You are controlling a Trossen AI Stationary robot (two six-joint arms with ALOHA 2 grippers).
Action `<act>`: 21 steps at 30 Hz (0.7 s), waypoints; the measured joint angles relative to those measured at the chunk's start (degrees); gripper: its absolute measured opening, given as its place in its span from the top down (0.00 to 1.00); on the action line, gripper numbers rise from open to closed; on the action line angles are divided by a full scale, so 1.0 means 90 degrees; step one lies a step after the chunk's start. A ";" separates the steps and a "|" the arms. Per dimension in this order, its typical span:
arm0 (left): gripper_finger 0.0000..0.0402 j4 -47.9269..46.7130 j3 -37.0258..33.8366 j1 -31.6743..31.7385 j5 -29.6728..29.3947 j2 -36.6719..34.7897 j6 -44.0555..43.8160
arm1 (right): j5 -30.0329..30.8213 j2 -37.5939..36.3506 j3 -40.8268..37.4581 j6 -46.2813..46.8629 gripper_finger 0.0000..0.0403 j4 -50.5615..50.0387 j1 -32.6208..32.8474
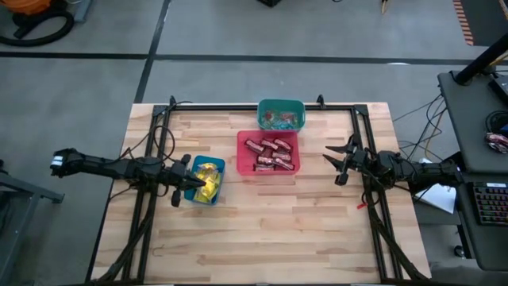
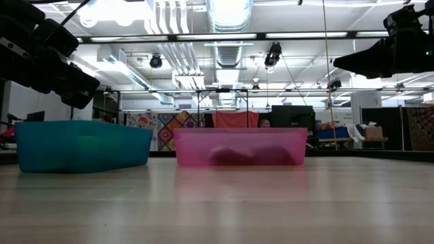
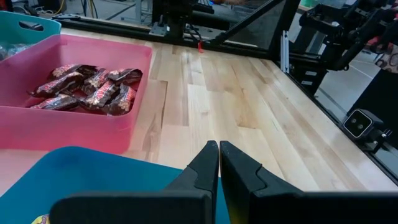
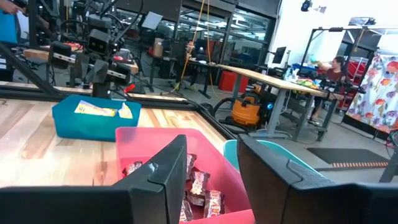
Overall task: Sort candy
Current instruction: Return to Home Position
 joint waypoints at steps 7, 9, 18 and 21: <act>1.00 0.0000 0.0000 0.0000 0.0000 0.0000 0.0000 | 0.0000 0.0000 0.0000 0.0000 0.69 0.0000 0.0000; 1.00 0.0000 0.0000 0.0000 0.0000 0.0000 0.0000 | 0.0000 0.0000 0.0000 -0.0002 0.69 0.0000 0.0000; 1.00 0.0001 0.0000 0.0000 0.0000 0.0000 0.0000 | 0.0000 0.0000 0.0002 -0.0002 0.69 0.0000 0.0000; 1.00 -0.0002 0.0000 -0.0002 0.0000 0.0000 -0.0001 | 0.0000 0.0000 0.0002 -0.0002 0.68 0.0000 0.0000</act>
